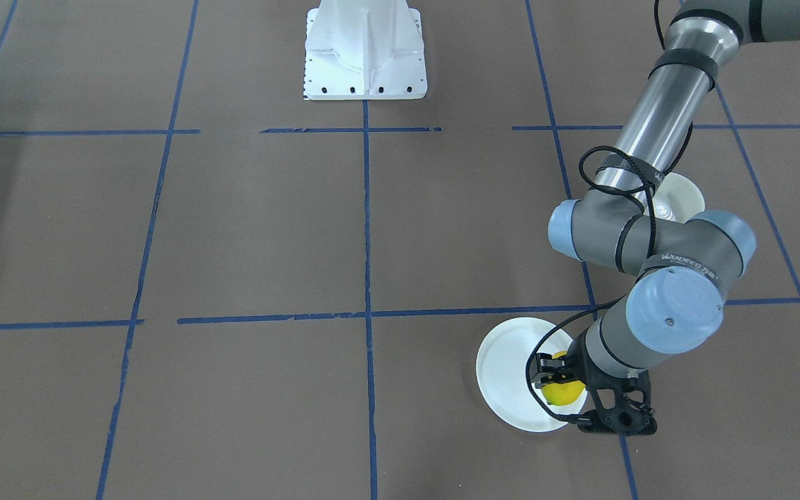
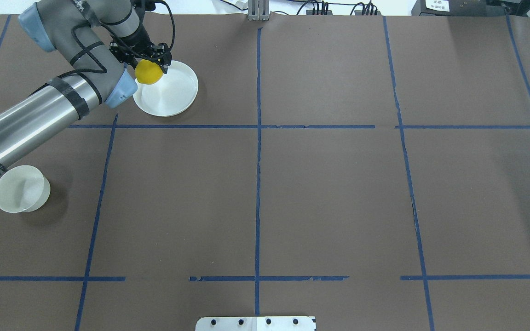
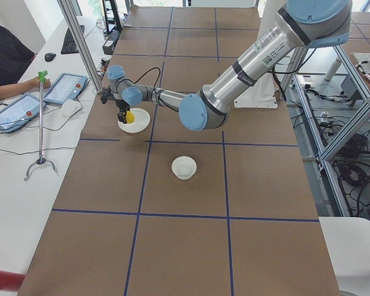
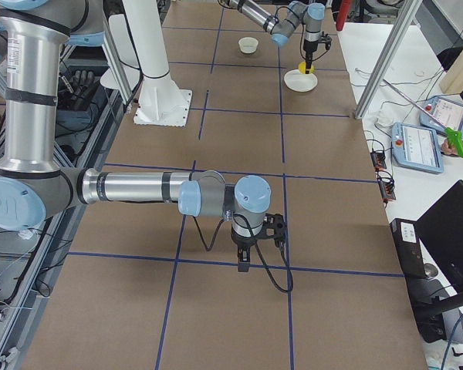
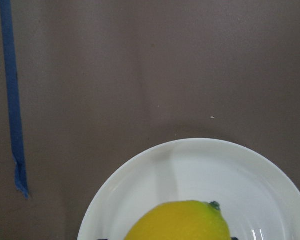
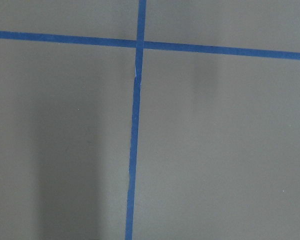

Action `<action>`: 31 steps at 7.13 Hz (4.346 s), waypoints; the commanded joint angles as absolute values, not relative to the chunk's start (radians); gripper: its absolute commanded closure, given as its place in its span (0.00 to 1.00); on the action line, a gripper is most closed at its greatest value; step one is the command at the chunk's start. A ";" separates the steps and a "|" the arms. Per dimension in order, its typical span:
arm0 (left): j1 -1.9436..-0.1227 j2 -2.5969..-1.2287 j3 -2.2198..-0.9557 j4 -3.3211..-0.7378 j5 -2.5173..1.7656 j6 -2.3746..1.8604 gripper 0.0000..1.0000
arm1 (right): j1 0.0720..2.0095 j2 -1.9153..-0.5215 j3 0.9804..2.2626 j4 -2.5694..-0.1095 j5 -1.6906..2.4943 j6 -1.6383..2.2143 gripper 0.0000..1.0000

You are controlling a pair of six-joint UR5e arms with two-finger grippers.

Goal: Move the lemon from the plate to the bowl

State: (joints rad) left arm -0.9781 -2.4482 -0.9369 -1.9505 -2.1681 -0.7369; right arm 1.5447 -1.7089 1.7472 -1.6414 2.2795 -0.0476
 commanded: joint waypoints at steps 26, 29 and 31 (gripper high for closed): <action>-0.960 -1.451 -1.856 -1.965 -2.171 -0.625 0.00 | 1.545 -1.709 1.747 -1.641 2.279 -0.048 0.00; -1.309 -1.454 -1.858 -1.782 -2.245 -0.181 0.00 | 1.545 -1.709 1.747 -1.641 2.279 -0.048 0.00; -1.457 -1.431 -1.855 -1.714 -2.252 -0.082 0.00 | 1.545 -1.709 1.747 -1.641 2.279 -0.048 0.00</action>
State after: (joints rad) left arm -1.3614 -1.4460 -1.8551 -1.7496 -2.2424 -0.1428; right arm 1.5447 -1.7089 1.7472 -1.6414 2.2795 -0.0475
